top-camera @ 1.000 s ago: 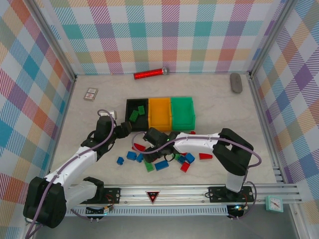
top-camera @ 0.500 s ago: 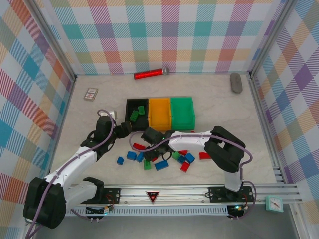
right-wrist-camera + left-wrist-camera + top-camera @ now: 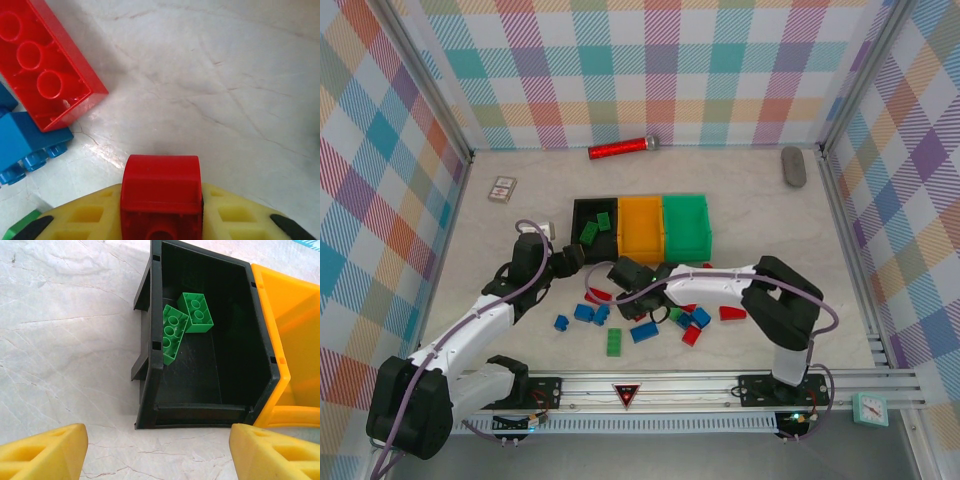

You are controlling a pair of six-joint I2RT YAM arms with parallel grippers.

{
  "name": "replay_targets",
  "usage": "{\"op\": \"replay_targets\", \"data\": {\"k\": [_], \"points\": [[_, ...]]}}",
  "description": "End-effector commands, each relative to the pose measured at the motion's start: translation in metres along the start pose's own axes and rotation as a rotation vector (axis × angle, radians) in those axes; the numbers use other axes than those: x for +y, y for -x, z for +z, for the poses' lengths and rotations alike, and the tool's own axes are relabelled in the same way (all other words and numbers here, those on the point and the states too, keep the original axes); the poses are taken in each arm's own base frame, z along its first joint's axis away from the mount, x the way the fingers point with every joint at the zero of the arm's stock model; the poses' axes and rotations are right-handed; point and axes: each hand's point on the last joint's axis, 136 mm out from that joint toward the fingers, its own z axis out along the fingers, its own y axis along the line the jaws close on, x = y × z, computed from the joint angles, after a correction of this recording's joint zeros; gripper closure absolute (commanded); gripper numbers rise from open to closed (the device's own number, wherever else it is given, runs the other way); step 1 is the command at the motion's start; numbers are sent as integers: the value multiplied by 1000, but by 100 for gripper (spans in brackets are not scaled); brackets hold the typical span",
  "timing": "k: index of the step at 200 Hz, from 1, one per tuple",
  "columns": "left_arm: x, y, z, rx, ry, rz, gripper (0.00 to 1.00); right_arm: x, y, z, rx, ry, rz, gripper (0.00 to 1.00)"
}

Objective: Sort the legos into containers by color
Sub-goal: Pick up the lego from the bottom-center of the table, then place the lego in the container, then pick up the lego from the bottom-center of the table.

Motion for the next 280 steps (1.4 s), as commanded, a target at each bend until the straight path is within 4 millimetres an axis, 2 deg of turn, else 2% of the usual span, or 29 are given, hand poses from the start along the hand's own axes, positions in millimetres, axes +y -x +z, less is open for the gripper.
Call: {"op": "replay_targets", "data": {"k": [1,18,41,70,90,108,125,145,161,229,264,280], "points": [[-3,6,1,-16,-16,2,26,-23,33,-40,-132,-24,81,67],[-3,6,2,-10,-12,5,26,-51,51,-62,-197,-36,147,67],[-1,6,2,-12,-7,2,25,-102,72,-88,-263,-67,270,67],[-3,7,1,-9,-13,6,26,-157,90,-105,-316,-113,387,67],[-2,7,0,-16,-12,6,25,-172,100,-104,-300,-113,401,58],[-2,6,0,-13,-10,6,25,-175,104,-99,-266,-142,379,38],[-3,6,0,-8,-18,11,25,-173,102,-98,-268,-126,389,34],[-5,6,0,-8,-25,11,26,-171,85,-103,-264,-112,411,32],[-5,6,-1,-9,-28,8,25,-171,61,-103,-235,-113,429,32],[-7,5,0,-3,-35,4,25,-183,-67,-122,-59,-208,566,31],[-8,5,1,-1,-43,3,25,-191,-127,-113,76,-293,657,27],[-5,3,3,6,-29,1,25,-187,-135,-107,96,-274,706,26]]}}
